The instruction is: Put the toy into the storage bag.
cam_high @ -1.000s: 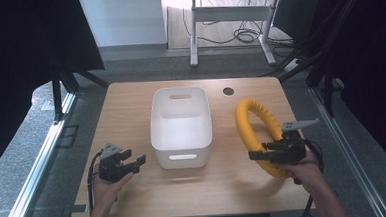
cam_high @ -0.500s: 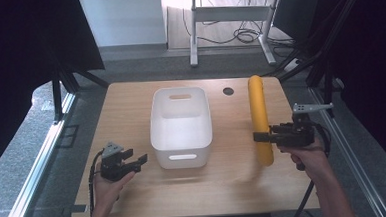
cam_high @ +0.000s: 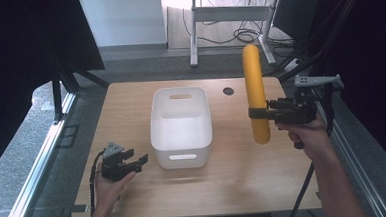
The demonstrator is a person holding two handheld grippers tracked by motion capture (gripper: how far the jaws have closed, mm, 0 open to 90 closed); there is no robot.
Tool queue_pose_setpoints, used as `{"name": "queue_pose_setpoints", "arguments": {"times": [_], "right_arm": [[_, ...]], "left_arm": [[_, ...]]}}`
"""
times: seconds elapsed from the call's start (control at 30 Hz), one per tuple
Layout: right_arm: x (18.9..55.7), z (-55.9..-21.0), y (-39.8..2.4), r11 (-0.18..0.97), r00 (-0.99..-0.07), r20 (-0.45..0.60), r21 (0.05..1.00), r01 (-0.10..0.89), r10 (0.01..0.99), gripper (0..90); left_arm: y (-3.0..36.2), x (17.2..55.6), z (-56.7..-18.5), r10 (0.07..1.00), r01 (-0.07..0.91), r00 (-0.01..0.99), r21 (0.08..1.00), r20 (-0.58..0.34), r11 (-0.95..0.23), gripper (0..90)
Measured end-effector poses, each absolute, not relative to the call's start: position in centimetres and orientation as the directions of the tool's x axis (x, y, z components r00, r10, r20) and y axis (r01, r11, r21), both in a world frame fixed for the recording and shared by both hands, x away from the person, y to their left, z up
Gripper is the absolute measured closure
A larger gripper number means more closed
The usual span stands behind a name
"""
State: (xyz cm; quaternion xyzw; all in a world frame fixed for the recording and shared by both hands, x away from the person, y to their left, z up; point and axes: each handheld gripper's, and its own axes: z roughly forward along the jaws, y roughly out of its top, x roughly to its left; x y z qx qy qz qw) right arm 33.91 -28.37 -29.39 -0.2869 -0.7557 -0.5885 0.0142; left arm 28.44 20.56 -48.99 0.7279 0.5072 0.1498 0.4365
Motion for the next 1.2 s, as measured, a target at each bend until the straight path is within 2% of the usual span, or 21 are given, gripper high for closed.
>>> {"name": "queue_pose_setpoints", "arguments": {"times": [0.27, 0.47, 0.77, 1.2], "right_arm": [[34.5, -27.5, -26.0, 0.150, -0.860, 0.343, 0.894, 0.422, 0.378, 50.6], [35.4, -26.1, -22.9, 0.153, -0.885, 0.346, 0.901, 0.406, 0.313, 50.5], [36.4, -26.3, -20.1, 0.174, -0.894, 0.356, 0.896, 0.409, 0.272, 50.5], [37.0, -26.3, -19.0, 0.170, -0.899, 0.356, 0.899, 0.404, 0.255, 50.4]], "left_arm": [[20.5, 28.4, -49.0, 0.867, 0.608, 0.445, 0.787, -0.226, -0.107, 36.1], [20.2, 28.5, -49.2, 0.866, 0.609, 0.446, 0.785, -0.226, -0.109, 36.1], [20.4, 28.4, -49.2, 0.867, 0.611, 0.443, 0.784, -0.226, -0.108, 36.1], [20.3, 28.4, -49.1, 0.868, 0.610, 0.440, 0.786, -0.229, -0.102, 36.1]]}}
